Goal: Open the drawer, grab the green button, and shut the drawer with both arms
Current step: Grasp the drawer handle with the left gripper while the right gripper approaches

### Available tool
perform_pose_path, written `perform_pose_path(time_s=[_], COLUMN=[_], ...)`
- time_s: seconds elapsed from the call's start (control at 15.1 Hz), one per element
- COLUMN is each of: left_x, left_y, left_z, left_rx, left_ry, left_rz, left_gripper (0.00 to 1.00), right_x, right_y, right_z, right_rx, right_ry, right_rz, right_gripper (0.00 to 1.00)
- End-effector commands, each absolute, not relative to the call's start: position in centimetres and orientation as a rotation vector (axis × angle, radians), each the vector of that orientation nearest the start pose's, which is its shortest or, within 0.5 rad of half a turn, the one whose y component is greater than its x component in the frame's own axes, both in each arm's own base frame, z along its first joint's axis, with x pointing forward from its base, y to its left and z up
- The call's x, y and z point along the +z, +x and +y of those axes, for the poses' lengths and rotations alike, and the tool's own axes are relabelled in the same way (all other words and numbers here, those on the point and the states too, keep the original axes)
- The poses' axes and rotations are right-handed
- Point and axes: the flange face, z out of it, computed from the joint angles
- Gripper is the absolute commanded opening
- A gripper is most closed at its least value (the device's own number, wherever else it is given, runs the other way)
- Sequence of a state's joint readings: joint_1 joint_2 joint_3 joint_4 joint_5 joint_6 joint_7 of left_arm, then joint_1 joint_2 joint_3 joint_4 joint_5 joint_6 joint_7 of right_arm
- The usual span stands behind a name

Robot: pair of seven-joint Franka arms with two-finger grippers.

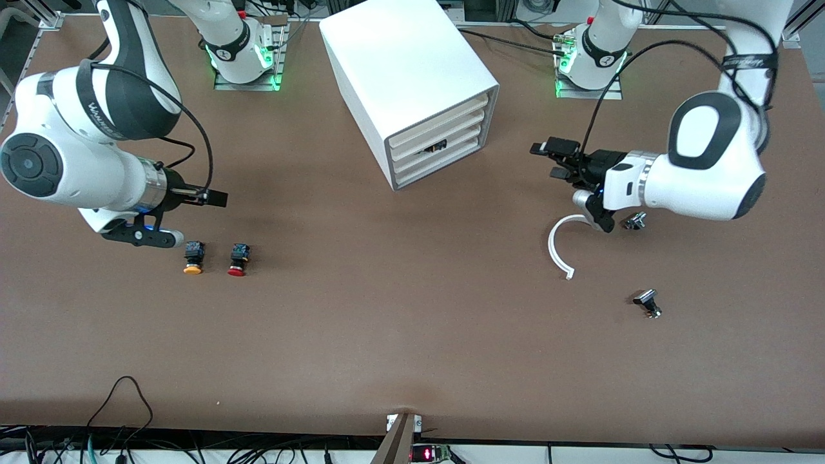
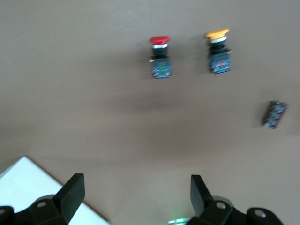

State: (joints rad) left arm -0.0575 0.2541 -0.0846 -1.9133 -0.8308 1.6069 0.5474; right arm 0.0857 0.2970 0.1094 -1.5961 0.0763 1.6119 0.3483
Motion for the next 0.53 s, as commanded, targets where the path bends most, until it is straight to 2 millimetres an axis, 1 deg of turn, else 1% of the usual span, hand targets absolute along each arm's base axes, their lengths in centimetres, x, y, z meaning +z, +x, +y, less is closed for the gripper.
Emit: perform_pose_path(time_s=[0.0,0.07,0.13,0.27,0.33,0.46], left_x=[31.2,29.3,27.9,23.7,21.5,17.5], left_y=[51.6,50.6,49.5,47.6,46.5,45.3], left_z=[-16.2,-16.7,-18.0,-19.0,-20.0,-20.6], left_rx=[-0.314,-0.293,-0.273,-0.238,-0.245,-0.202], left_ry=[2.031,2.010,1.996,1.966,1.917,1.834], left_rz=[-0.458,-0.446,-0.453,-0.425,-0.406,-0.431], left_gripper=[1.00,1.00,1.00,0.99,0.99,0.94], right_x=[43.7,43.3,43.1,42.5,42.3,41.9], right_y=[60.9,61.0,61.1,61.2,61.2,61.1], right_z=[12.7,13.1,13.5,14.6,15.6,17.3], right_rx=[0.486,0.491,0.484,0.481,0.474,0.467], right_ry=[-2.983,-2.970,-2.964,-2.966,-2.969,-2.975], right_rz=[0.314,0.314,0.310,0.366,0.375,0.400], right_gripper=[1.00,1.00,1.00,1.00,1.00,1.00])
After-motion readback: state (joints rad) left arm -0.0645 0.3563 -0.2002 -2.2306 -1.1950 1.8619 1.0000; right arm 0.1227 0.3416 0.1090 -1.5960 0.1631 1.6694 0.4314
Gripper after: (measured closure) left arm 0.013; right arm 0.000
